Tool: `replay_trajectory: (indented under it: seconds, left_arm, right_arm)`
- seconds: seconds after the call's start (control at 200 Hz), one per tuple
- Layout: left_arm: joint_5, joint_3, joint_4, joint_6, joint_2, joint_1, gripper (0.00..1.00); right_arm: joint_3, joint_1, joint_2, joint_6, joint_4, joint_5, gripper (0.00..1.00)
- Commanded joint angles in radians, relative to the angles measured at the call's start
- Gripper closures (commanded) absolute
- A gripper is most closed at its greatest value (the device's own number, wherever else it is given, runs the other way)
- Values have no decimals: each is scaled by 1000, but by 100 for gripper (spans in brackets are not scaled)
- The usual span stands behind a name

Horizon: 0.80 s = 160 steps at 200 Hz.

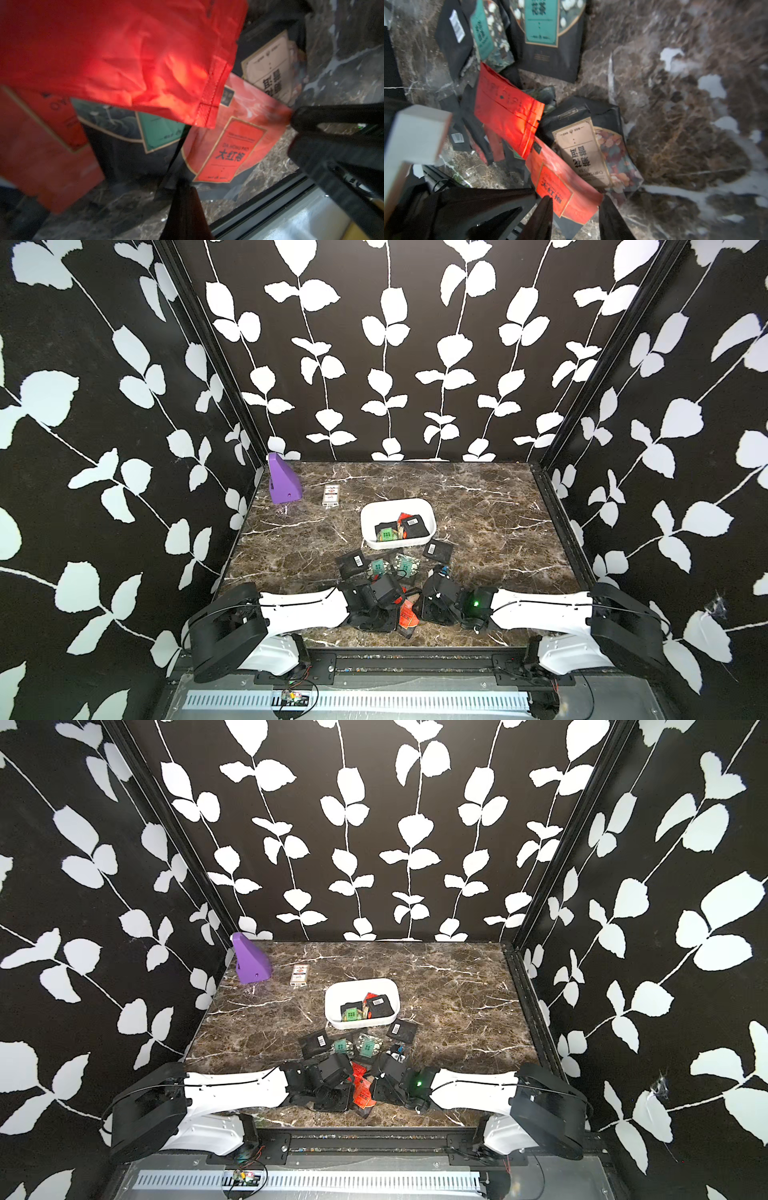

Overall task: Put the tea bags into the storage box
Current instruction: Pick up the tea bag from the center of the board.

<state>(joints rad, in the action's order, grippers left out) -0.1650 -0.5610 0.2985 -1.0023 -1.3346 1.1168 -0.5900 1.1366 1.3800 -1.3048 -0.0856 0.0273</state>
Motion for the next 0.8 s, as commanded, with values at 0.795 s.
replay_trajectory:
  seconds: [0.795]
  left_arm:
    - [5, 19, 1, 0, -13, 4, 100]
  right_arm:
    - [20, 5, 57, -8, 55, 13, 87]
